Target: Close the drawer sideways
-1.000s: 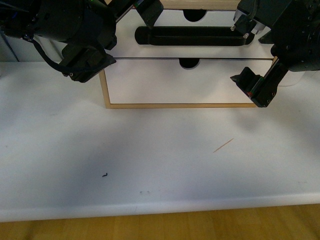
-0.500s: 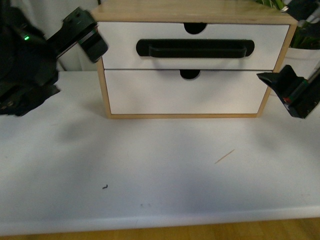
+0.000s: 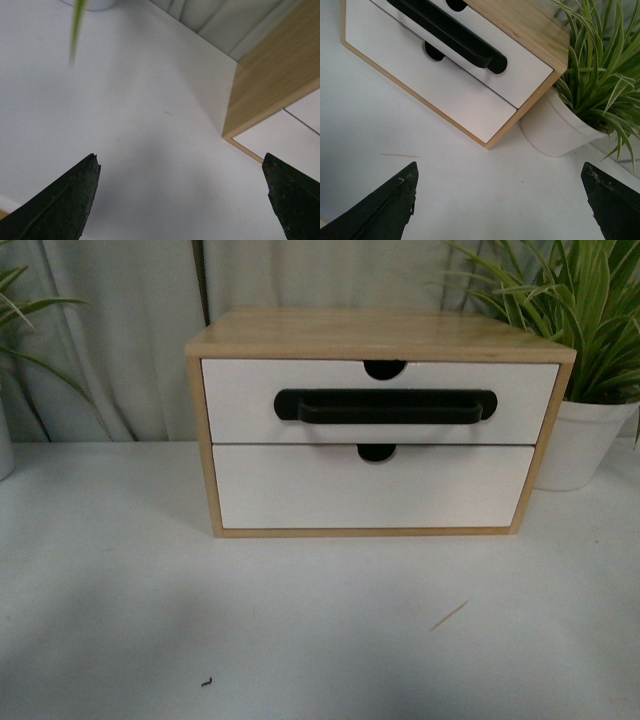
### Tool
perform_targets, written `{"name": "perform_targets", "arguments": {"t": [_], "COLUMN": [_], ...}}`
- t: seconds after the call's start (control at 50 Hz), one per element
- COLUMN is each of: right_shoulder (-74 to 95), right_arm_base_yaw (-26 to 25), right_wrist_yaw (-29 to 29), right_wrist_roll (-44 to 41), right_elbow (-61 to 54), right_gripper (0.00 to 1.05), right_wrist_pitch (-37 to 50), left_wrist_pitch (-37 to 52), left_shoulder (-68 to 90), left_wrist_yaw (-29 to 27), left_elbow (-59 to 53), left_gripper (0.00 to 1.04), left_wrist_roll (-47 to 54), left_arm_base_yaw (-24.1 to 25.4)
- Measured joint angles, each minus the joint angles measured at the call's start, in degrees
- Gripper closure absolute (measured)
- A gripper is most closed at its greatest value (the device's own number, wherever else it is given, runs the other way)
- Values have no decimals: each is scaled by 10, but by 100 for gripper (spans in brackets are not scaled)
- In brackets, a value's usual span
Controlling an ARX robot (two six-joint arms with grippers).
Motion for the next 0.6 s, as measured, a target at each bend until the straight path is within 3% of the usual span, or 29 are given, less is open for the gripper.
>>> {"name": "perform_targets", "arguments": {"t": [0.14, 0.3, 0.38, 0.42, 0.5, 0.6], "right_shoulder": [-146, -166, -179, -194, -217, -239], "right_arm_base_yaw": [-22, -25, -25, -32, -33, -33], "right_wrist_yaw": [-14, -15, 105, 158, 163, 162], "right_wrist_roll": [67, 98, 179, 243, 294, 315], "right_elbow": [-56, -58, -95, -110, -126, -143], "right_gripper": [9, 9, 22, 33, 49, 70], "right_wrist_pitch": [-78, -79, 12, 37, 37, 27], "left_wrist_pitch": [-62, -60, 117, 168, 179, 164], "left_shoulder": [-136, -151, -177, -193, -225, -251], "left_wrist_yaw": [-69, -64, 109, 160, 198, 210], "left_elbow": [-43, -48, -121, -143, -158, -173], "left_gripper": [6, 6, 23, 32, 50, 70], "left_wrist_roll": [-17, -16, 123, 210, 312, 351], "left_arm_base_yaw": [4, 7, 52, 65, 82, 97]}}
